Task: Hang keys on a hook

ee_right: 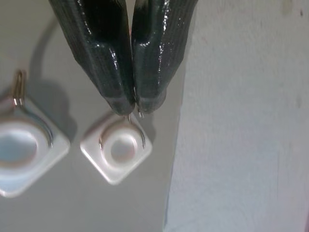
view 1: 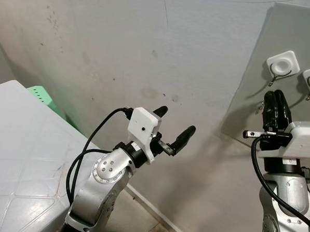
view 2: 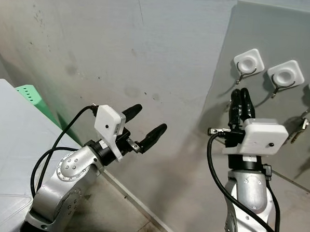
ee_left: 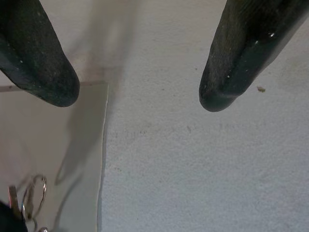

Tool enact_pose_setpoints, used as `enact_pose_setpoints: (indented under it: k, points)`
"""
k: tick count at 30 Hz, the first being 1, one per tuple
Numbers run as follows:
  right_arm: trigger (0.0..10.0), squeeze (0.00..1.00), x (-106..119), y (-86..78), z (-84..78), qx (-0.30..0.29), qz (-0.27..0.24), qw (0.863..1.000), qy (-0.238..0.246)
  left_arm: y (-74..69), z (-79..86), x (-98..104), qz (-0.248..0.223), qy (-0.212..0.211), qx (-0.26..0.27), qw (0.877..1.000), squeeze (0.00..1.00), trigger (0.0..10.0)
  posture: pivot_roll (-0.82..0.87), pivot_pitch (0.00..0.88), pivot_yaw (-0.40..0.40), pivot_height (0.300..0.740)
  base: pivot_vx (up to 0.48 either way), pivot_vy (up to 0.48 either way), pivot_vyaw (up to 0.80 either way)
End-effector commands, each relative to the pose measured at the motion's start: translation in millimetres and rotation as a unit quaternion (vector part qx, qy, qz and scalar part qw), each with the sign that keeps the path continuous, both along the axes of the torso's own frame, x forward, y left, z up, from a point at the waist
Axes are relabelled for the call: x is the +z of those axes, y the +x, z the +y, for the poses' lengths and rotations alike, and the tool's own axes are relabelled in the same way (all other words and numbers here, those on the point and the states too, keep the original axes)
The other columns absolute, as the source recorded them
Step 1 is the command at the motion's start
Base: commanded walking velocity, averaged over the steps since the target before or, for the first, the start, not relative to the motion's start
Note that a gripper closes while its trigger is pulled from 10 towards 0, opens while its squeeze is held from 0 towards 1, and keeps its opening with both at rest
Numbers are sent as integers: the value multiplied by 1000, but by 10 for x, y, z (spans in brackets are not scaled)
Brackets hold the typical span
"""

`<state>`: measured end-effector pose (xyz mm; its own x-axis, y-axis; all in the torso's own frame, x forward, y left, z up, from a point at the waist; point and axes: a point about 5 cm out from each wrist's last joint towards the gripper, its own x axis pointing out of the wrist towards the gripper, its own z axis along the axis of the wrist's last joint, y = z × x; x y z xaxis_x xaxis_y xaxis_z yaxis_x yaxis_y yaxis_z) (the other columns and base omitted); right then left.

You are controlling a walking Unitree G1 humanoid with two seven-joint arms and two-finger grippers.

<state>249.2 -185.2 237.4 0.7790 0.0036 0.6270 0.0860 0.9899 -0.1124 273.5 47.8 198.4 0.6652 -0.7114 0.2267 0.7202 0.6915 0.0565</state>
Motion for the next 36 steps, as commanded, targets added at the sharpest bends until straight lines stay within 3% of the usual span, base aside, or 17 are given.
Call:
enact_pose_setpoints:
  k: [1,16,36]
  points:
    - [10000,0,101,-30,35,4,-23,1000,-4,-21,-18,74,-18,4,-6,1000,0,10000,-30,49,30,740,0,0,0]
    - [10000,0,229,12,-6,-8,-44,999,2,-23,-18,75,-16,2,-5,1000,0,10000,-25,47,25,740,0,0,0]
    - [10000,0,210,108,40,14,-25,999,-14,-32,-2,74,-10,-3,4,1000,0,10000,-12,48,16,740,0,0,0]
